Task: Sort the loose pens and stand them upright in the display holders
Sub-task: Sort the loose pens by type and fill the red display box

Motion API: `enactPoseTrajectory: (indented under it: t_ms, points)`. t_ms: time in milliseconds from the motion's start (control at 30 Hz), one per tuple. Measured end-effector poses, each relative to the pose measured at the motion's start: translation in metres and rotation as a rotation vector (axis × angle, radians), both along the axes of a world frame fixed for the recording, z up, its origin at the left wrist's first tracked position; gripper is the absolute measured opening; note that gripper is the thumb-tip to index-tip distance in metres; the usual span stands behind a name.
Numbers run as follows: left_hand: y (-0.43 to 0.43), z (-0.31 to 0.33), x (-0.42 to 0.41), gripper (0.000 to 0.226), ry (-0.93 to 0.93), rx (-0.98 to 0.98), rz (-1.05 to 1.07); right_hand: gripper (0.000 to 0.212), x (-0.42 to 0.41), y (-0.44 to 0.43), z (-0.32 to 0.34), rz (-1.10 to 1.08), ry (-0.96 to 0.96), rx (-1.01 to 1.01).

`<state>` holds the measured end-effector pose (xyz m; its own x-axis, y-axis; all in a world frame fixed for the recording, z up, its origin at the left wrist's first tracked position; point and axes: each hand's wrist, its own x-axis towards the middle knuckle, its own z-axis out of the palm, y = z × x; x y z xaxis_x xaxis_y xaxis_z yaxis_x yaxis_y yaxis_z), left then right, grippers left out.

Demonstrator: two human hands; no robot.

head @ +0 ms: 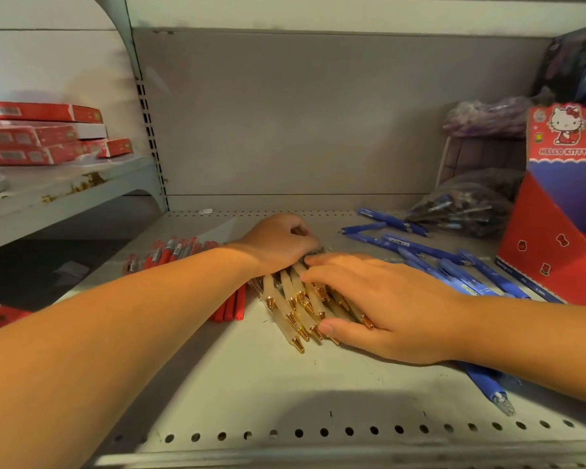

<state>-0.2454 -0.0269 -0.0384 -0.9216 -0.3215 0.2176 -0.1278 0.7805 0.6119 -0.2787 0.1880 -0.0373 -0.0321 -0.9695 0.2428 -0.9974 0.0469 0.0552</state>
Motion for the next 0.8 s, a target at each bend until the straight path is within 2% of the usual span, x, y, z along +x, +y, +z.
enactPoseTrajectory:
  t_ms: [267, 367, 467, 600, 700, 800]
  points:
    - [-0.001, 0.002, 0.005, 0.007, 0.106, 0.051, 0.035, 0.063, 0.004, -0.012, -0.002, -0.083, -0.082, -0.016]
    - [0.003, 0.002, 0.005, 0.005, 0.052, 0.041, 0.010, 0.073, 0.001, -0.016, 0.003, -0.085, -0.181, 0.042]
    - [0.007, 0.000, 0.003, 0.014, 0.021, 0.043, 0.015, 0.087, -0.005, -0.006, 0.007, -0.044, -0.262, 0.041]
    - [0.013, 0.001, 0.004, 0.028, -0.030, 0.068, -0.043, 0.088, -0.025, 0.013, 0.021, -0.046, -0.263, 0.039]
    - [0.018, 0.004, 0.006, 0.050, -0.116, 0.011, -0.117, 0.082, -0.044, 0.031, 0.035, -0.118, -0.258, 0.155]
    - [0.020, 0.006, 0.005, 0.049, -0.183, -0.062, -0.134, 0.071, -0.053, 0.042, 0.039, -0.176, -0.208, 0.230]
